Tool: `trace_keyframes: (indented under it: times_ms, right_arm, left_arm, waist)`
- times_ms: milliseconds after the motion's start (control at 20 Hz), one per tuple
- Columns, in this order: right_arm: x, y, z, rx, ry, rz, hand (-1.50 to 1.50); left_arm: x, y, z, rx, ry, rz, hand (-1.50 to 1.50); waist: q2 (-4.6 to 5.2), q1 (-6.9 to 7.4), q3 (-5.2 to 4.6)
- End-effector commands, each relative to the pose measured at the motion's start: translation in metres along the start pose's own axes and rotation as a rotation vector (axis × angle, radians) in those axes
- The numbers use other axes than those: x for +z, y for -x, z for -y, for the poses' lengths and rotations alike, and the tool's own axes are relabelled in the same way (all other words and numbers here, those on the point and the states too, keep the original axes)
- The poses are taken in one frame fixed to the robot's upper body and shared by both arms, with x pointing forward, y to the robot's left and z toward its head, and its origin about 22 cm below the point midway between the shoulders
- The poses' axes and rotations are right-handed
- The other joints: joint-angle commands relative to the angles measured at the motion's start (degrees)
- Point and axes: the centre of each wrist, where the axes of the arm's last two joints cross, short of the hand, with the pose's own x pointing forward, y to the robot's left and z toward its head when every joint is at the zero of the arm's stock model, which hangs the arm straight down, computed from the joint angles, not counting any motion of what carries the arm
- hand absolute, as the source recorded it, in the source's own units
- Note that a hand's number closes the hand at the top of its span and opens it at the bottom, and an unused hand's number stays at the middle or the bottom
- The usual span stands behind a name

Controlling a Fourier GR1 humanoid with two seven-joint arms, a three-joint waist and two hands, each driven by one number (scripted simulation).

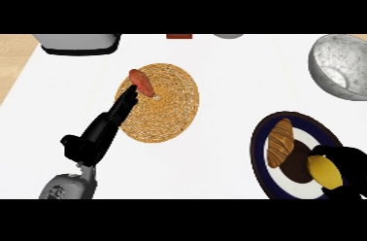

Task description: Pick the lemon from the plate and place it in the bowl

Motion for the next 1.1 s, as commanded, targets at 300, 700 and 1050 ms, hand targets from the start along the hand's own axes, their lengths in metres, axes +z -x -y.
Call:
trace_keyframes:
  times_ms: [300,700,1050]
  right_arm:
    - [-0.013,-0.008,0.017,0.039,0.070,0.099,1.50]
    - [-0.062,-0.039,0.059,0.199,0.055,0.444,1.50]
    - [-0.051,-0.030,0.098,0.135,0.426,0.360,1.50]
  left_arm:
    - [-0.001,-0.007,0.005,-0.001,0.003,-0.002,0.00]
    - [0.002,-0.008,0.015,-0.014,0.012,0.016,0.00]
    - [0.003,0.007,0.015,-0.001,0.014,-0.010,0.00]
  waist:
    - [-0.02,0.08,-0.01]
    - [0.09,0.96,0.02]
    - [-0.05,-0.10,-0.01]
